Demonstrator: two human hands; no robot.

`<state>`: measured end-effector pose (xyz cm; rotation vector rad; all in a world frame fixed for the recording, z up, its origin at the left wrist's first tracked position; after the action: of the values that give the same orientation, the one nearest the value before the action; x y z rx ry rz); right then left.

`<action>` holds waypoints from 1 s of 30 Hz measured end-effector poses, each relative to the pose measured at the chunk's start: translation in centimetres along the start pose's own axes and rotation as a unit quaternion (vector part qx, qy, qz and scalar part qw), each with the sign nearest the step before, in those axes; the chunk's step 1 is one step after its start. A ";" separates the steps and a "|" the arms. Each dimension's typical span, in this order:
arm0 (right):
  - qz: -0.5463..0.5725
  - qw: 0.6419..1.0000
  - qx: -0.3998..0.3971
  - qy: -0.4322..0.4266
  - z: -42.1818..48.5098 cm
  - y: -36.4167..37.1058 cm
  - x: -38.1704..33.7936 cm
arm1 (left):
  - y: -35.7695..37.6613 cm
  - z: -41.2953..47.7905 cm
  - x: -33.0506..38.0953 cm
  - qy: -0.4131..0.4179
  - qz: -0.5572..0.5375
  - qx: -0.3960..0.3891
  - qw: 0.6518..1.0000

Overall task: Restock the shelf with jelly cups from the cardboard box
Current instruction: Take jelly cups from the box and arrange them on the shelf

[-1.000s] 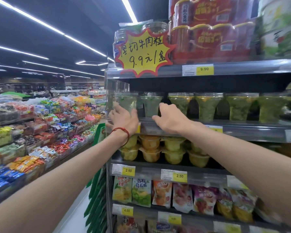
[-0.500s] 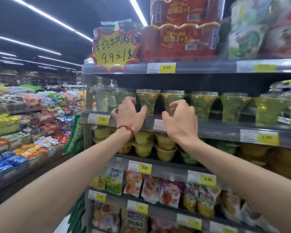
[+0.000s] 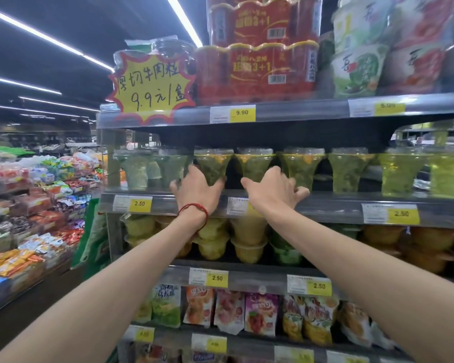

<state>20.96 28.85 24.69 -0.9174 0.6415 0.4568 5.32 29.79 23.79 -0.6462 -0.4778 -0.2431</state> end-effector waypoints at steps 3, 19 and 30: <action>-0.021 0.999 0.030 -0.014 0.1 0.4 0.1 | -0.3 -0.1 -0.3 0.025 -0.035 0.001 0.999; -0.015 0.997 0.004 -0.076 1.5 -0.1 1.0 | -1.0 0.8 -1.3 0.042 -0.081 -0.075 0.993; -0.042 0.994 -0.051 -0.081 1.3 -0.7 0.8 | -1.1 0.6 -0.9 0.049 -0.042 -0.099 0.993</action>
<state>22.38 29.58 25.16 -0.9898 0.4326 0.4870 3.96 29.37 24.35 -0.8046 -0.3905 -0.4038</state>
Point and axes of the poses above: each hand's wrist, its own z-axis towards the middle knuckle, its own y-axis out of the palm, x = y × z, the point moved 2 cm from there along z, towards the middle knuckle, and after that the axes turned 5 degrees about y, right-handed, at the moved point
